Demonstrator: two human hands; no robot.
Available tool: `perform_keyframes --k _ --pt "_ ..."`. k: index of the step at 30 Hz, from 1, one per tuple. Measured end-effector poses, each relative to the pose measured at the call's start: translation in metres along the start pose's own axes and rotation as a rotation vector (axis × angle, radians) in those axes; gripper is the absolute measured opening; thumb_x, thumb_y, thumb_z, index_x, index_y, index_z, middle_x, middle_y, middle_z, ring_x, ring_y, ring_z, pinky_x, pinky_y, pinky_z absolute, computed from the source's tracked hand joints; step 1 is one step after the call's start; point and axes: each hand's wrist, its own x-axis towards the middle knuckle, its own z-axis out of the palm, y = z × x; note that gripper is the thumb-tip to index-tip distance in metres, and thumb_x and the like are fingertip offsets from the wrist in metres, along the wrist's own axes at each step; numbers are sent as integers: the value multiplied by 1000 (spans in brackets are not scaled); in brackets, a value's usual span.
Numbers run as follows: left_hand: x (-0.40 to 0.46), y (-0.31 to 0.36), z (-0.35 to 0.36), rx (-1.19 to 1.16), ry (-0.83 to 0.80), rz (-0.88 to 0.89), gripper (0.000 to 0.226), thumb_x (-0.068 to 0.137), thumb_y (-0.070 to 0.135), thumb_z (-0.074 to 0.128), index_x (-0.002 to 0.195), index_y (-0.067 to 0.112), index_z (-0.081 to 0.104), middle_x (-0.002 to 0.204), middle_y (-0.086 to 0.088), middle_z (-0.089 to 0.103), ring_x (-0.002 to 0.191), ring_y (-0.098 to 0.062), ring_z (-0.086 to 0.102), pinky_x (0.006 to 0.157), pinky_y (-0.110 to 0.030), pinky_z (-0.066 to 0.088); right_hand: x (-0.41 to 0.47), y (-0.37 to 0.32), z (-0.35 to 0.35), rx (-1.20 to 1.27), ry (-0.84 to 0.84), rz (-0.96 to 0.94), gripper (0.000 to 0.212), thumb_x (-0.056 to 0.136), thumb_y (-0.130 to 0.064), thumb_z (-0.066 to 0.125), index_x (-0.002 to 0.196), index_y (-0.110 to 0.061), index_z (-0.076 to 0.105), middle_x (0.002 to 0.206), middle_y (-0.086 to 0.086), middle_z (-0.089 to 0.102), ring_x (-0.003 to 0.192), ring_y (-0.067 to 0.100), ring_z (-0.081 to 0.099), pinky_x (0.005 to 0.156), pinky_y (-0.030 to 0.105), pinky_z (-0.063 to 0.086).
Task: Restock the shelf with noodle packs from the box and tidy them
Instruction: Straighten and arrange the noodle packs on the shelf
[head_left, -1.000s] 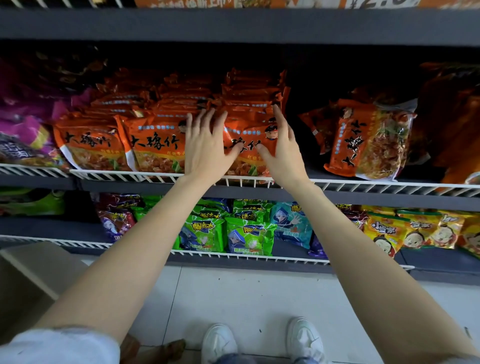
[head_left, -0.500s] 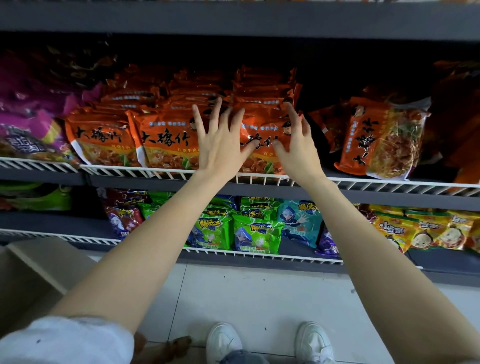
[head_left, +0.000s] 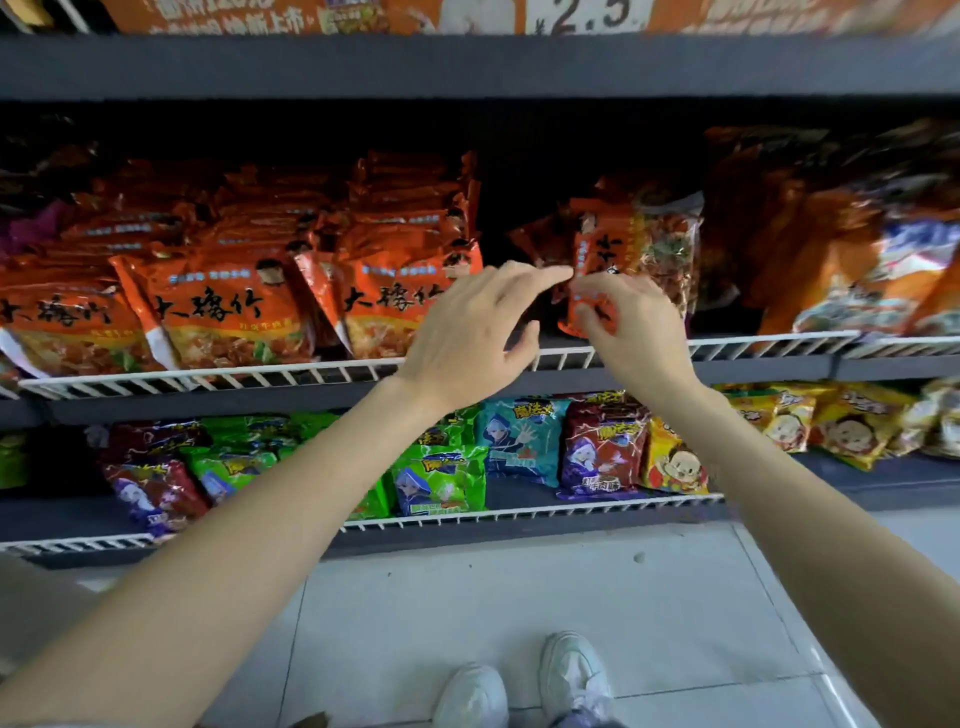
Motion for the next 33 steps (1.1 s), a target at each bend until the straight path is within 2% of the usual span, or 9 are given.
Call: perform_keyframes --k 3,6,8,12,21,24,27,31,33 --pt "30 18 34 -141 -105 -252 52 92 29 55 140 18 39 122 -3 57 108 -18 53 91 -34 44 10 40 -14 -100 48 105 36 92 -22 57 125 -9 56 119 13 58 111 33 48 84 35 41" --pt "57 13 76 -153 -181 -462 69 90 44 55 146 22 22 130 -7 54 106 -24 57 87 -34 46 25 74 -18 -213 -64 275 69 90 -35 60 146 -9 28 147 24 28 130 43 32 104 49 35" --pt "69 7 103 -262 -265 -612 81 89 49 57 149 24 9 142 -7 44 114 -25 55 91 -33 44 33 91 -16 -147 -135 269 86 87 -35 65 152 -21 11 154 21 12 128 46 35 103 52 38" --pt "84 -6 144 -529 -377 -842 101 77 62 62 150 26 2 153 -2 28 134 -24 37 107 -38 34 43 107 -8 17 -226 365 101 83 -26 69 150 -36 -5 143 27 29 97 43 57 86 46 49" --pt "76 -16 137 -442 -222 -748 88 80 37 72 148 26 17 140 -2 42 121 -22 47 101 -40 42 32 118 -2 187 -139 320 89 80 -41 72 148 -22 16 138 18 43 109 36 55 84 32 43" --pt "78 -18 124 -374 -222 -703 88 80 31 73 148 25 19 141 -3 41 122 -22 46 100 -37 40 35 116 -6 -19 -115 342 85 82 -49 67 145 -14 22 145 22 31 123 43 43 95 46 45" --pt "90 -20 106 -213 -214 -564 85 80 27 73 148 25 22 143 -4 37 125 -23 43 100 -35 39 48 110 -13 -139 -9 187 82 81 -52 66 143 -13 30 150 14 26 133 38 30 104 52 36" --pt "104 -3 90 -51 -337 -397 79 86 36 66 149 32 18 147 -5 35 128 -25 43 101 -38 42 58 105 -14 66 -106 125 96 77 -45 73 150 -21 15 135 12 49 122 35 47 97 51 44" --pt "103 6 89 -109 -383 -416 70 90 50 54 148 34 18 143 -3 42 117 -22 53 85 -31 48 54 107 -15 153 -121 175 95 77 -40 75 149 -22 16 130 12 53 110 33 57 89 50 51"
